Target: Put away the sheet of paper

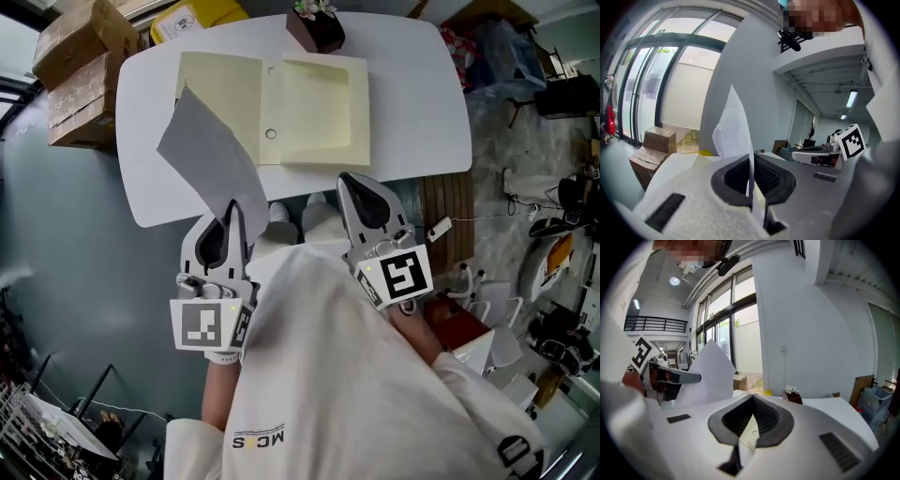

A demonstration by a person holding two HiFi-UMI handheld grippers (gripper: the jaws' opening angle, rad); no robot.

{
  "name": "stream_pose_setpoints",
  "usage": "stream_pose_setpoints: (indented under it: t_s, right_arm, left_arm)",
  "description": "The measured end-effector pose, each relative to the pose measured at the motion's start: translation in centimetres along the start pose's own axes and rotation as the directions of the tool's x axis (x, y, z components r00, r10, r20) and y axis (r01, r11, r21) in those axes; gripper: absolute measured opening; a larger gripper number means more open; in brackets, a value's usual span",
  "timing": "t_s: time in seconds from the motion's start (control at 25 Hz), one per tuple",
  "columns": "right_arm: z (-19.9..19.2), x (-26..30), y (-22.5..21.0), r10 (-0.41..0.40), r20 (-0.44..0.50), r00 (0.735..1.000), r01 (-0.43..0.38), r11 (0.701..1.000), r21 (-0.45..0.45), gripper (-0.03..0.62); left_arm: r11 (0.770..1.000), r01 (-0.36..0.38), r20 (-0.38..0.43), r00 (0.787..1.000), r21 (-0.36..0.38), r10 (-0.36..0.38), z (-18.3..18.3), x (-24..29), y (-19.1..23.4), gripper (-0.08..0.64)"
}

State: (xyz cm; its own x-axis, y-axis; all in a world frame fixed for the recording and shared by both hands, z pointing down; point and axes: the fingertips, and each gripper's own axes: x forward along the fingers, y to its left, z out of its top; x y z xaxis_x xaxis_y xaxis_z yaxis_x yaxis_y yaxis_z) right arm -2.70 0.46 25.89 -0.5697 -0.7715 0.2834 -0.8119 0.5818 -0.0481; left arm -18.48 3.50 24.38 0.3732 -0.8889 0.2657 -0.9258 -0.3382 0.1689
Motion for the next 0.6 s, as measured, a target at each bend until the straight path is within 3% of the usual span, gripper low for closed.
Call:
stream_pose_setpoints:
  t_s: [0.28,0.6]
  right_arm:
    - [0.5,2.1,-1.8,0.043,-0.011,0.999,-0.043,0.999,-0.004,0.014]
    - [0.7,4.4,-4.0,0.061,0.002,0.998,-0.061,0.998,0.004,0.014]
  left_arm:
    - [1.000,0.001,-0.035,0.999,-0.016,-0.001,0.5,2.2,-0.1,0.023]
    - [0.993,0.112,-0.128,0.986,0.040,-0.106,0.5,6.9,0.0,0.024]
